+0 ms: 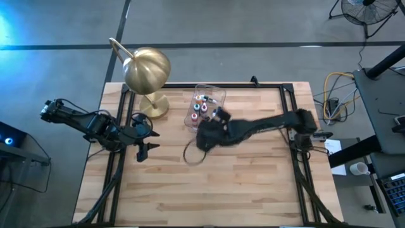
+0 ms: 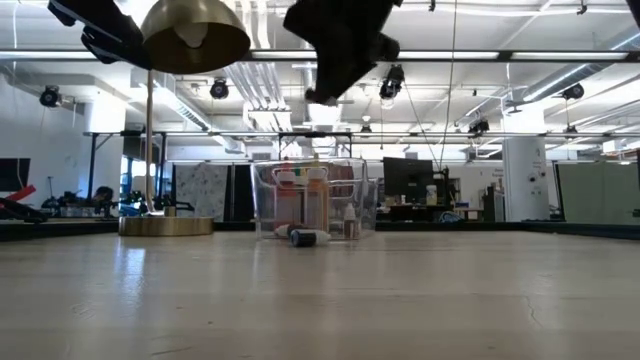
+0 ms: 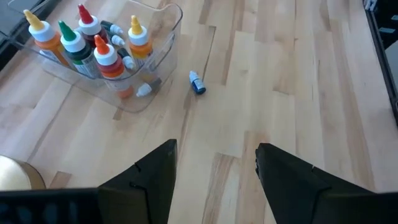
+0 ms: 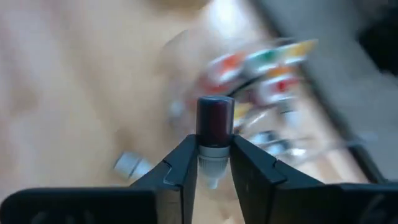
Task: Pick & Place food coloring
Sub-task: Put the small red food coloring bottle into the transparent bin, then put the small blue food coloring bottle into the transparent bin
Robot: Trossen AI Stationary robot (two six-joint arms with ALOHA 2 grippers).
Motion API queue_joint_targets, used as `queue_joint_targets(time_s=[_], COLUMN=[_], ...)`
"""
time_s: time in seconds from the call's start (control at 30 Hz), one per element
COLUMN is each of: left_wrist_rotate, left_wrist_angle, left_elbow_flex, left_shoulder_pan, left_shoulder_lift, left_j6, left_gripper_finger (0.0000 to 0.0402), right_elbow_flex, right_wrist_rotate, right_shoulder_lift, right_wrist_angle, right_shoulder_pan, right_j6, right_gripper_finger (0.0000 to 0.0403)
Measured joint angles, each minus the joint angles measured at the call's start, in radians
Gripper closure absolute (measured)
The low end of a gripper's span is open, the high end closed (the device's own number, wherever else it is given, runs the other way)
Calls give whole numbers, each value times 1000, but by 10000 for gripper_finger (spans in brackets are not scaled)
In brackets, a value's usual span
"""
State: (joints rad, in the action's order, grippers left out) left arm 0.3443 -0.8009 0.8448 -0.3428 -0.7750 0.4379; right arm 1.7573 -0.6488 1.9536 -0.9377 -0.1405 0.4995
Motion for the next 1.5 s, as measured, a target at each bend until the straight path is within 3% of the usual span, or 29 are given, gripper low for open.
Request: queue_joint_targets(time_s=[0.1,0.27,0.5,0.67,0.83,0.93,1.13,1.37,1.5], left_wrist_rotate=[11,58,58,58,57,58,58,56,-3], left_wrist_angle=[15,96,157,157,143,135,123,91,41], left_elbow_flex=[-3,-51,-96,-97,-97,-97,-97,-98,-98], left_shoulder_pan=[0,0,0,0,0,0,1,1,1], left_shoulder_lift=[-3,-4,-5,-5,-5,-6,-6,-7,-5], left_j6=[6,19,79,85,86,86,75,42,110], left_gripper_finger=[210,210,210,210,210,210,210,210,210], right_elbow_flex=[-2,-5,-2,-2,-2,-2,-23,11,52], right_wrist_rotate=[-49,-4,49,151,190,243,493,497,483], right_shoulder_lift=[-45,-68,-108,-116,-114,-101,9,188,252], right_wrist_angle=[3,2,-2,-3,-16,-13,19,30,25], right_shoulder_pan=[71,200,253,168,63,16,7,-26,-17], right_j6=[95,189,122,-78,-263,-282,-239,-479,-514], right_gripper_finger=[309,266,194,177,178,179,179,179,179])
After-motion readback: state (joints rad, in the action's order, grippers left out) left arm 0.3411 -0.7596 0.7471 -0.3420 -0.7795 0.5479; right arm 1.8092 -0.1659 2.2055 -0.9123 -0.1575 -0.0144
